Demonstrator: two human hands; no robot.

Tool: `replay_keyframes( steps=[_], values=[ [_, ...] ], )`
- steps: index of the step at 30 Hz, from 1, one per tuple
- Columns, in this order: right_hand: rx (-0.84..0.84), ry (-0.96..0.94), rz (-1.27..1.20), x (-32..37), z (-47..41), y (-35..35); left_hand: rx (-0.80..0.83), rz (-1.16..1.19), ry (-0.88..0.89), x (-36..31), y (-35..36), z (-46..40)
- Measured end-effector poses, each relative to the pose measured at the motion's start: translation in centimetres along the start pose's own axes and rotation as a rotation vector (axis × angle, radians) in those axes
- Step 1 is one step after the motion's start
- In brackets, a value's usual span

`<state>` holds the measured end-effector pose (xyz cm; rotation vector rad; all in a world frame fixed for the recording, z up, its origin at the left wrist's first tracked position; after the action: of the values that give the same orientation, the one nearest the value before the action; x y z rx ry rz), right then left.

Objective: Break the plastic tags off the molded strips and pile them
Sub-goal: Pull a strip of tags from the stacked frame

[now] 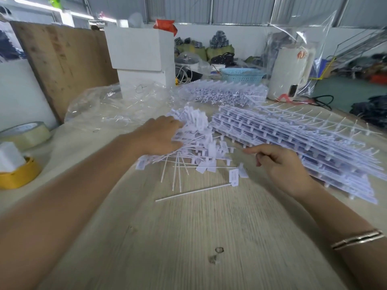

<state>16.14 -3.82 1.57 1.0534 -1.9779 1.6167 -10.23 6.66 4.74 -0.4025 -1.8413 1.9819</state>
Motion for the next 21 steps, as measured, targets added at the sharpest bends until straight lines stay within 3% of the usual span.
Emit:
replay_keyframes(
  steps=[2,3,7,10,16,21],
  values=[
    [0.005,-0.001,0.006,0.0,-0.1,0.0,0.152,0.069,0.008,0.8,0.6,-0.3],
    [0.003,-0.004,0.008,0.0,-0.1,-0.1,0.127,0.123,0.018,1.0,0.6,0.0],
    [-0.019,-0.025,0.017,0.1,0.0,-0.1,-0.319,0.117,0.302,-2.2,0.1,3.5],
    [-0.009,-0.017,0.032,0.2,0.0,0.2,-0.267,-0.041,0.447,-5.5,1.5,5.8],
    [0.008,-0.023,0.037,0.2,0.2,0.6,-0.229,-0.093,0.42,-7.4,3.8,6.2],
    [0.012,-0.052,0.037,-0.2,0.1,0.6,-0.492,-0.067,0.309,-6.1,1.1,5.7]
  ],
)
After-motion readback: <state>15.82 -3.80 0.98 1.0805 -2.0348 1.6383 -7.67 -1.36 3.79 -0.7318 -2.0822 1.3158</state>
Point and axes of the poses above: each hand's wrist, its own z-axis away from the middle knuckle, its own y-axis out of the palm, x = y × z, the point moved 2 cm from there along -z, towards the middle knuckle, and after that the axes turned 12 degrees about x, right-handed, at the moved point
